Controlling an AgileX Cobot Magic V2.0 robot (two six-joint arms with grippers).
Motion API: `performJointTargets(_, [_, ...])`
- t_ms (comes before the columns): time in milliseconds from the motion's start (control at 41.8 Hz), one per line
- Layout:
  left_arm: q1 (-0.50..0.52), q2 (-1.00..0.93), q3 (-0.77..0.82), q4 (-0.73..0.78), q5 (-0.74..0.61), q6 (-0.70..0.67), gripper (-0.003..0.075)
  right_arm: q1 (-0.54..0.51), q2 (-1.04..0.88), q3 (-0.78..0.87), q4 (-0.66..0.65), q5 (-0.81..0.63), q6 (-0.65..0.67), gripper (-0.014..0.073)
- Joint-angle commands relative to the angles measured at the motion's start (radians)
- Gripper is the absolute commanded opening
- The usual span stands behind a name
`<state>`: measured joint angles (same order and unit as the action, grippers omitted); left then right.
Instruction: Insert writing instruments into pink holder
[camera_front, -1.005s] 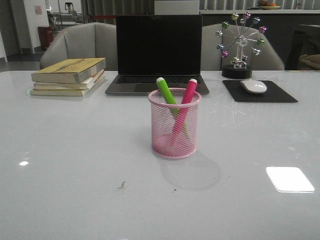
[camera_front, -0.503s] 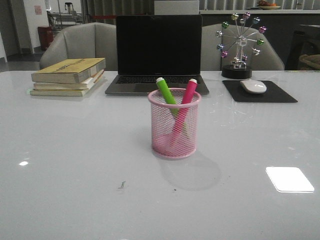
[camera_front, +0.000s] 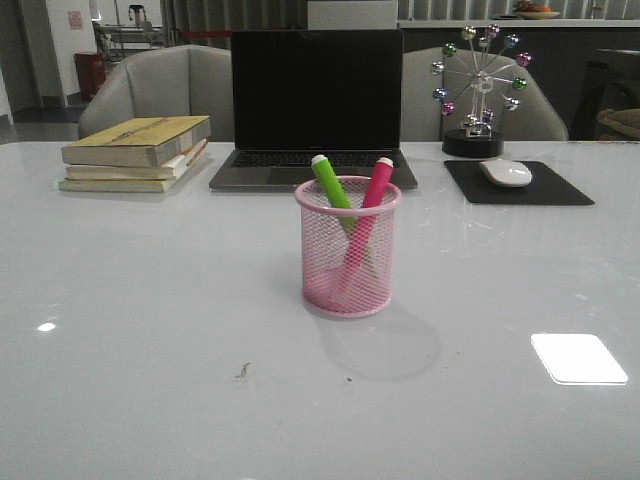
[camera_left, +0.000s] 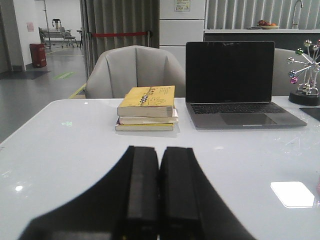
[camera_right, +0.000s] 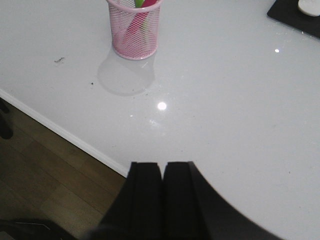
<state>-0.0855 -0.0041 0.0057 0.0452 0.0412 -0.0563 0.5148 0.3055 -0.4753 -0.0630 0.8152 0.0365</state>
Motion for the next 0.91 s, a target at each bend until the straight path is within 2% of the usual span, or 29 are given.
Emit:
performJointTargets(0, [-0.013,-0.022,0.003,-0.01,-0.093,-0.008,0.0097,-0.006,0.008,-0.029,-0.013,-0.066,0.0,0.0055])
performJointTargets(885, [-0.013,-0.02,0.003,-0.01,-0.093,-0.008,0.0097,-0.02,-0.019,-0.02,-0.014,-0.073,0.0,0.0055])
